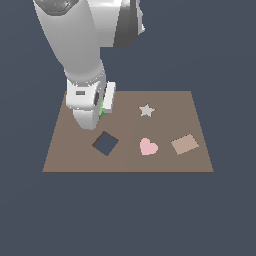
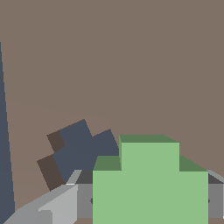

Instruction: Insert a designated object into the corresponding slot on a board.

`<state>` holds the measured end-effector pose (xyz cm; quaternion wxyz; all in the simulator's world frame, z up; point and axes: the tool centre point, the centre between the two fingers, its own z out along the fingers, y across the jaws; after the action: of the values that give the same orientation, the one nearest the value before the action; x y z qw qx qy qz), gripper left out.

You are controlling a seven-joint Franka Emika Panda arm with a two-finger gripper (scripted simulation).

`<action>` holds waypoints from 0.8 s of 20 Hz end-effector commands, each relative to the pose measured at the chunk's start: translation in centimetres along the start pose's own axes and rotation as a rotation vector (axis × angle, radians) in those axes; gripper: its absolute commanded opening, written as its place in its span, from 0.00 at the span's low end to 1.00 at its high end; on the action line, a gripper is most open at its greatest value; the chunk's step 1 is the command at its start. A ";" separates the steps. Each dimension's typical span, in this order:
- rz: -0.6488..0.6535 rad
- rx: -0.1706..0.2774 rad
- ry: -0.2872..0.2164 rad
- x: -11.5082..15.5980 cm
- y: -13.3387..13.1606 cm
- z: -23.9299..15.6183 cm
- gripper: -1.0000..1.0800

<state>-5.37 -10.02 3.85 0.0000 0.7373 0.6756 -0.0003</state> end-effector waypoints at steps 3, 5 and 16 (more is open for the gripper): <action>-0.159 -0.001 0.000 0.5 -1.6 -0.1 0.00; -0.215 -0.001 0.000 0.6 -2.2 -0.1 0.00; -0.401 0.000 -0.001 0.7 -4.1 -0.2 0.00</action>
<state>-9.27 -8.97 4.05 0.0000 0.5951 0.8037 -0.0005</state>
